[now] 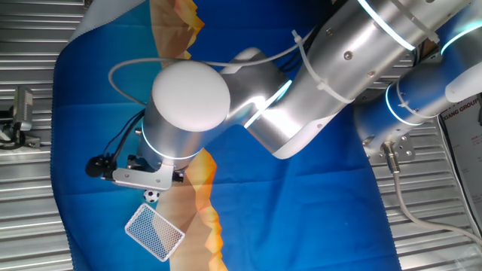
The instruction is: Push the soccer ball into the goal
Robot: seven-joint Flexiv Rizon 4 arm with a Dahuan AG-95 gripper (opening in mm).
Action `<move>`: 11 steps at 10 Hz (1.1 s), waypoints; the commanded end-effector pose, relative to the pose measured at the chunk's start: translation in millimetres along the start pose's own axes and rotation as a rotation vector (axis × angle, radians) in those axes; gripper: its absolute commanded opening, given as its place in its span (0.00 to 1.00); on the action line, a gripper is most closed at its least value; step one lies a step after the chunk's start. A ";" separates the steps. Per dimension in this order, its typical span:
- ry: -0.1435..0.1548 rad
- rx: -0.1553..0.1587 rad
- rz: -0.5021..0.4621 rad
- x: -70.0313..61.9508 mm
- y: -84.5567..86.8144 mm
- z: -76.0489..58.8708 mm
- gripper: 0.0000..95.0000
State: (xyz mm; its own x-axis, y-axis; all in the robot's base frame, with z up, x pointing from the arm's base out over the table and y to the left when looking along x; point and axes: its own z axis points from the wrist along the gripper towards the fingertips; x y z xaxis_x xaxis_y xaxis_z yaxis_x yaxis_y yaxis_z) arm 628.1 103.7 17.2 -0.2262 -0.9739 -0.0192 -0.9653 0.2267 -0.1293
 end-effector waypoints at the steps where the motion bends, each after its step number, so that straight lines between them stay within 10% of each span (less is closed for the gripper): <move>1: 0.007 0.004 0.014 -8.4 -2.0 -1.6 0.00; 4: -0.006 0.009 0.085 -23.7 -1.4 -0.2 0.00; 11: -0.022 -0.005 0.099 -4.8 3.7 0.5 0.00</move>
State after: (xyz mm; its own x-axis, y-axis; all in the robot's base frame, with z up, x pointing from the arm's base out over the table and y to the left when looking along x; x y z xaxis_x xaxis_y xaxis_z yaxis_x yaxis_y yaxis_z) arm 624.7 107.6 14.8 -0.3130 -0.9484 -0.0504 -0.9400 0.3169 -0.1262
